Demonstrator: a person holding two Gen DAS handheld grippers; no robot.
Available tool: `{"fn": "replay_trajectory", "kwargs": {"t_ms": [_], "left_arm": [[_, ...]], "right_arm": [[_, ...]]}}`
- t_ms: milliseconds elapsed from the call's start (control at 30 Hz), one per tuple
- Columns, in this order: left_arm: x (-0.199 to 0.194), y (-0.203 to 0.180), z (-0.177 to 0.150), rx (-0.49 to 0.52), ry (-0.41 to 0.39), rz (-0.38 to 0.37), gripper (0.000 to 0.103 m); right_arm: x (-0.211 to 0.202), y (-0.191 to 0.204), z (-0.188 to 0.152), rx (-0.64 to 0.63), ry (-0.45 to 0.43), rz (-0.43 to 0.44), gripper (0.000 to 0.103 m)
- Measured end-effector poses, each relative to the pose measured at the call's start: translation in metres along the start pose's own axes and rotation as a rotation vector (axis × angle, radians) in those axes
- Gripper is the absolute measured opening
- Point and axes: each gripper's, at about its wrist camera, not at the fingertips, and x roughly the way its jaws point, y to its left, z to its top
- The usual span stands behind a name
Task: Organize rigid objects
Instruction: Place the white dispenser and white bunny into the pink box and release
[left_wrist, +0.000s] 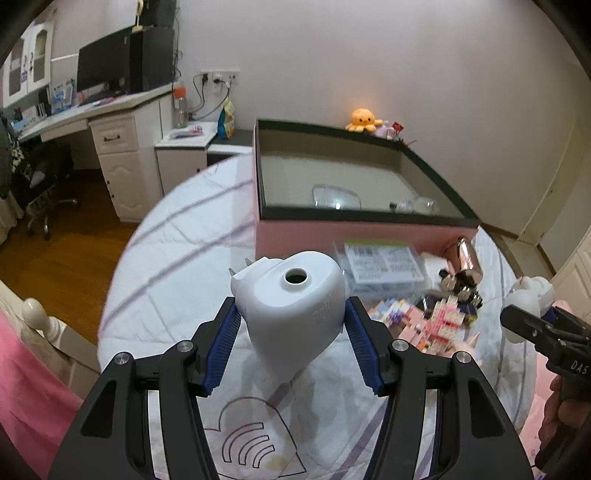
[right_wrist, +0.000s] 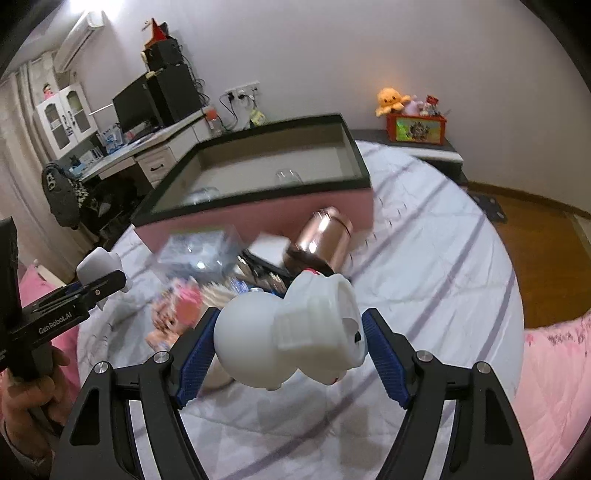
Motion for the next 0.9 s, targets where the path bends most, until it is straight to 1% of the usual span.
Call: {"fn": "replay_trajectory", "kwargs": {"t_ms": [100,233,433,533,633,733,900], "left_arm": [[-0.005,-0.005,0.014,0.013,-0.023,-0.01,0.059],[-0.005,-0.012,0.037,0.038,-0.054,-0.025,0.059],[0.007,-0.021,0.079,0.059,-0.098,-0.05,0.059],[0.019,-0.023,0.099,0.065,-0.1,-0.053,0.059],[0.033,-0.025,0.117,0.072,-0.097,-0.056,0.059],[0.05,-0.029,0.128,0.078,-0.081,-0.06,0.059],[0.078,-0.034,0.132,0.091,-0.045,-0.054,0.059]], "right_arm": [[-0.002,0.006,0.019,-0.024,-0.029,0.014,0.078],[0.0,0.01,0.053,-0.06,-0.075,0.02,0.078],[0.026,0.007,0.104,-0.074,-0.09,0.017,0.078],[0.041,0.004,0.118,-0.075,-0.078,0.011,0.078],[0.062,0.0,0.128,-0.068,-0.048,0.007,0.078],[0.083,-0.002,0.133,-0.068,-0.014,0.0,0.078],[0.111,-0.005,0.138,-0.067,0.032,-0.007,0.078]]}}
